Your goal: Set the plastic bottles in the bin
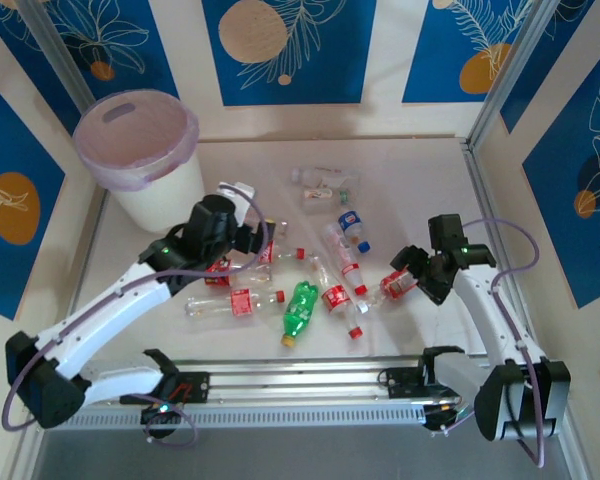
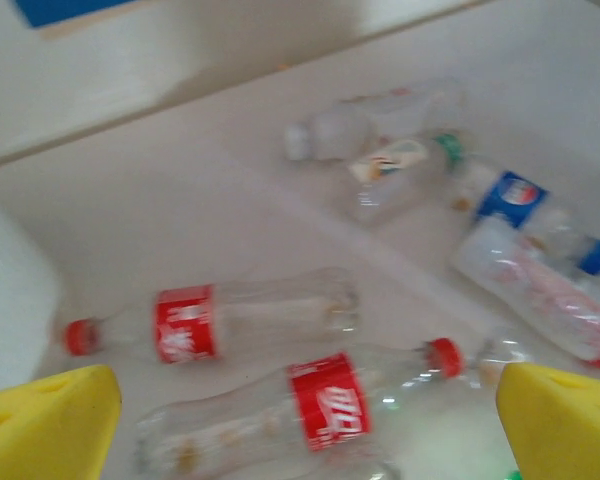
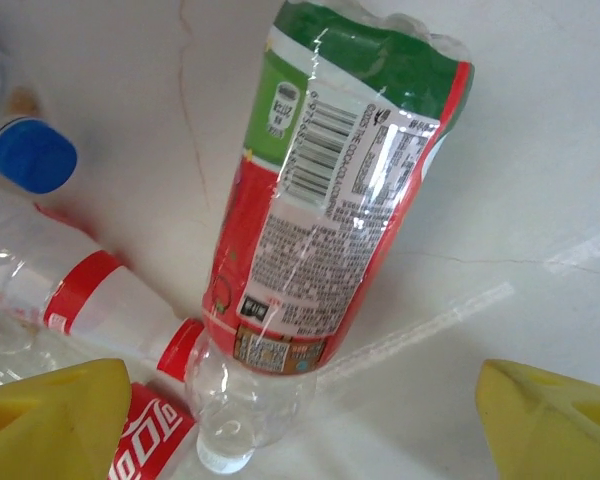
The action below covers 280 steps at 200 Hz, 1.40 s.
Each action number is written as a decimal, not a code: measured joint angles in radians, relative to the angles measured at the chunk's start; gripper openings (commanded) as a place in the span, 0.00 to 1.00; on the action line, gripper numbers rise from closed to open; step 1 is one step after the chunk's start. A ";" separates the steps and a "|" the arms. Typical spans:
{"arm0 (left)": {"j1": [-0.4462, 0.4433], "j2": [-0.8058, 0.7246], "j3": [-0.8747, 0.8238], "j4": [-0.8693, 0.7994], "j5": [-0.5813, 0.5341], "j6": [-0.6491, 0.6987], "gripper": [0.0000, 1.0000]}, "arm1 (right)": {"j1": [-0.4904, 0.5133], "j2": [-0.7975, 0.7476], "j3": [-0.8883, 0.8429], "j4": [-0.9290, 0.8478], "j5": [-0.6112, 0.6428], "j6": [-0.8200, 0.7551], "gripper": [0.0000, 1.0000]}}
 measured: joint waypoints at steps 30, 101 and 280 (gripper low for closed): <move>-0.021 0.116 0.039 0.024 0.128 -0.040 0.94 | -0.031 0.040 -0.049 0.097 -0.027 0.003 0.89; -0.050 0.367 0.180 0.019 0.308 -0.061 0.93 | -0.053 0.163 -0.099 0.272 -0.051 0.002 0.84; -0.076 0.533 0.329 0.090 0.735 -0.165 1.00 | 0.092 0.095 0.196 0.266 -0.162 -0.148 0.59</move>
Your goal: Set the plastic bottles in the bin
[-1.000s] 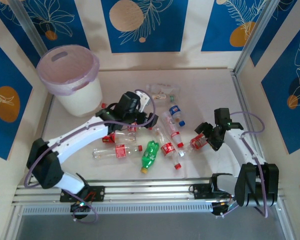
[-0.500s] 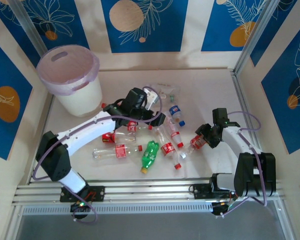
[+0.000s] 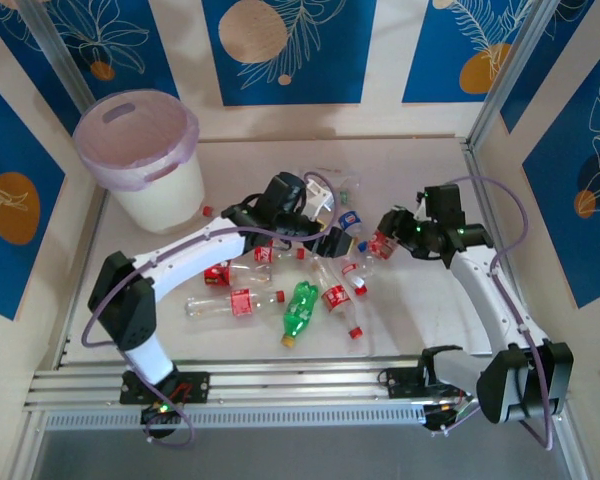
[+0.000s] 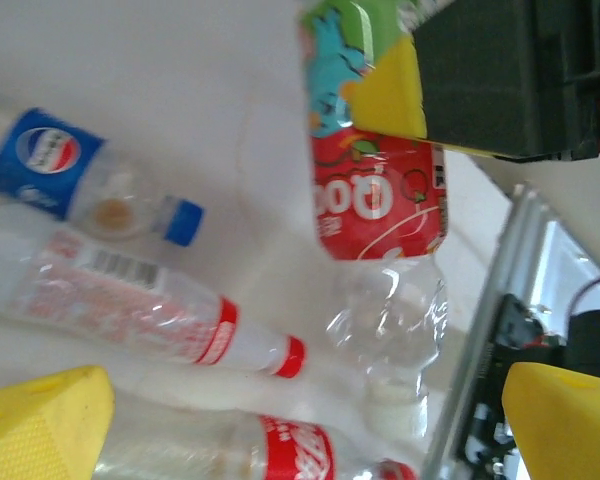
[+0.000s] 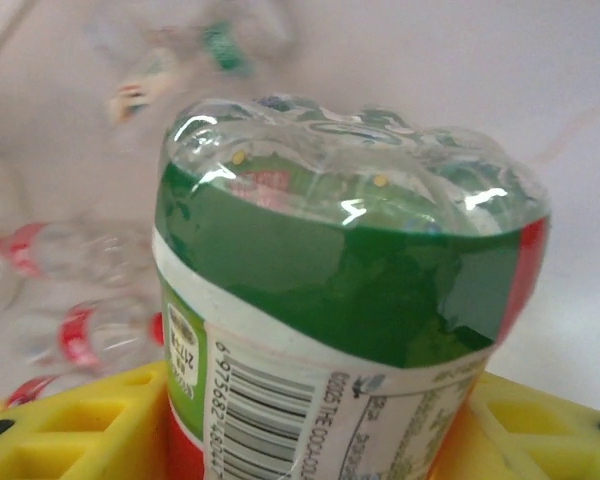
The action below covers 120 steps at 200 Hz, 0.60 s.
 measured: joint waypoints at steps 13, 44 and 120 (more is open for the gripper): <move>-0.003 0.024 0.006 0.018 0.046 -0.018 1.00 | 0.032 0.014 0.032 0.023 -0.035 -0.014 0.59; -0.014 0.056 0.006 0.052 0.114 -0.055 1.00 | 0.106 0.056 0.089 0.064 -0.079 -0.039 0.59; -0.022 0.086 0.006 0.098 0.132 -0.115 0.72 | 0.158 0.089 0.104 0.119 -0.125 -0.045 0.60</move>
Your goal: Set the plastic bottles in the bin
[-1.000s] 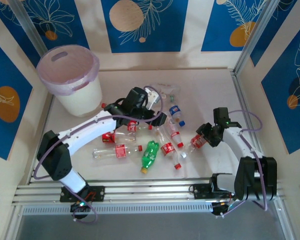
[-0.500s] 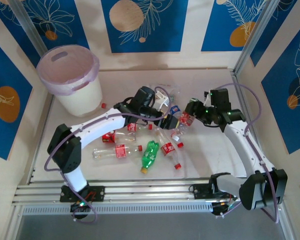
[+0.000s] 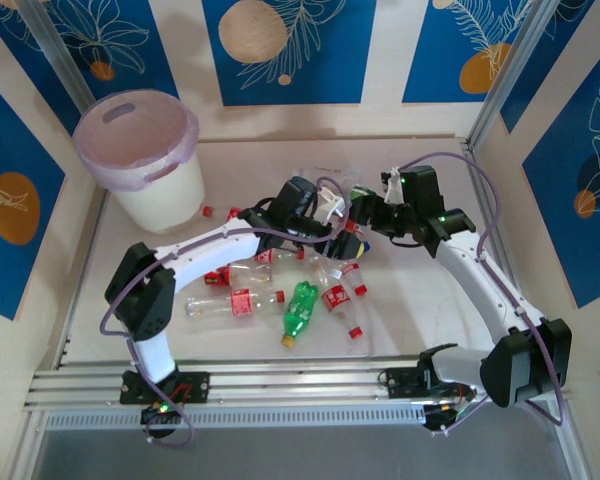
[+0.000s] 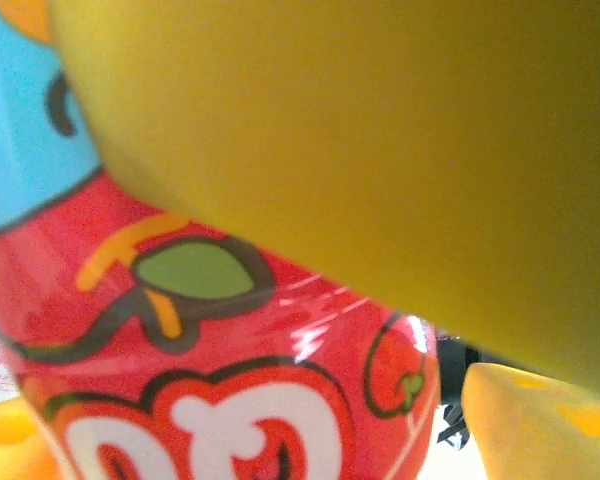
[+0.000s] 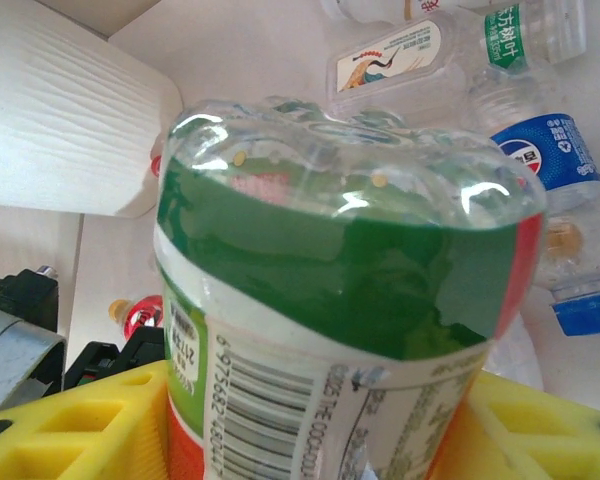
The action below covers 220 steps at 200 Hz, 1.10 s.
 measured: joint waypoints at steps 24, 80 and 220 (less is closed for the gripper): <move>0.001 0.000 0.000 0.000 -0.018 -0.011 0.60 | 0.001 0.000 0.000 0.004 -0.003 0.000 0.63; 0.009 -0.002 0.006 0.010 -0.050 -0.008 0.57 | -0.026 0.000 0.012 -0.020 0.021 0.007 0.98; 0.286 -0.035 0.500 -0.452 -0.230 0.235 0.20 | -0.234 -0.207 -0.002 -0.051 -0.121 -0.010 0.98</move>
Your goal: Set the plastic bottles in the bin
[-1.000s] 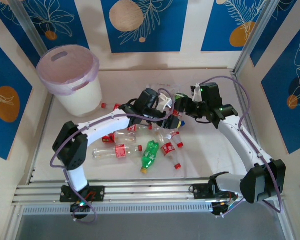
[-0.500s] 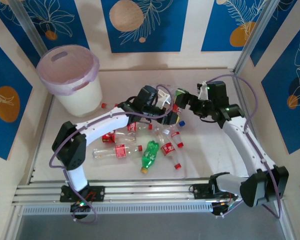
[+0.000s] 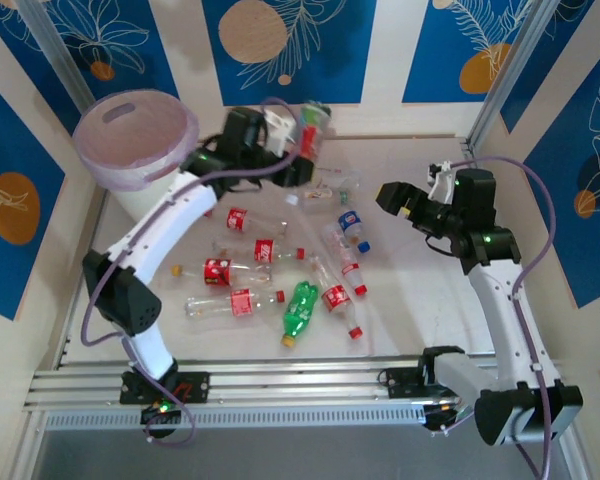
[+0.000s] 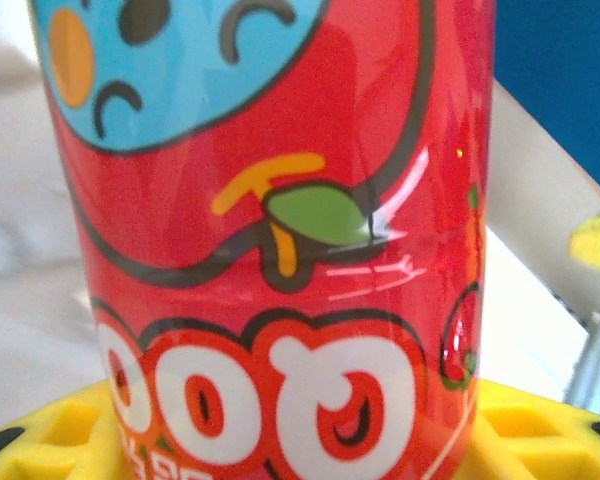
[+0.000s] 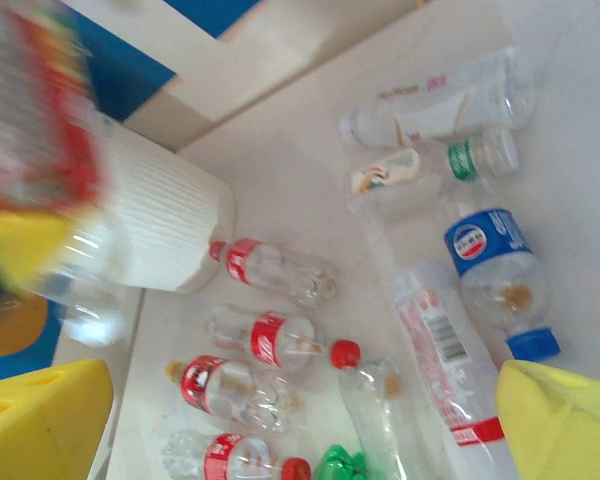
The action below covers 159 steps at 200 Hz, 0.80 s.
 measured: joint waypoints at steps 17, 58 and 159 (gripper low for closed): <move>0.079 -0.018 0.137 -0.072 -0.026 0.040 0.18 | 0.007 0.027 -0.017 -0.017 0.013 -0.010 0.98; 0.311 -0.089 0.285 -0.144 -0.097 0.075 0.07 | 0.071 0.093 -0.020 -0.039 0.046 -0.049 0.98; 0.632 0.127 0.315 -0.119 -0.365 0.077 0.00 | 0.133 0.130 -0.019 -0.093 0.125 -0.133 0.98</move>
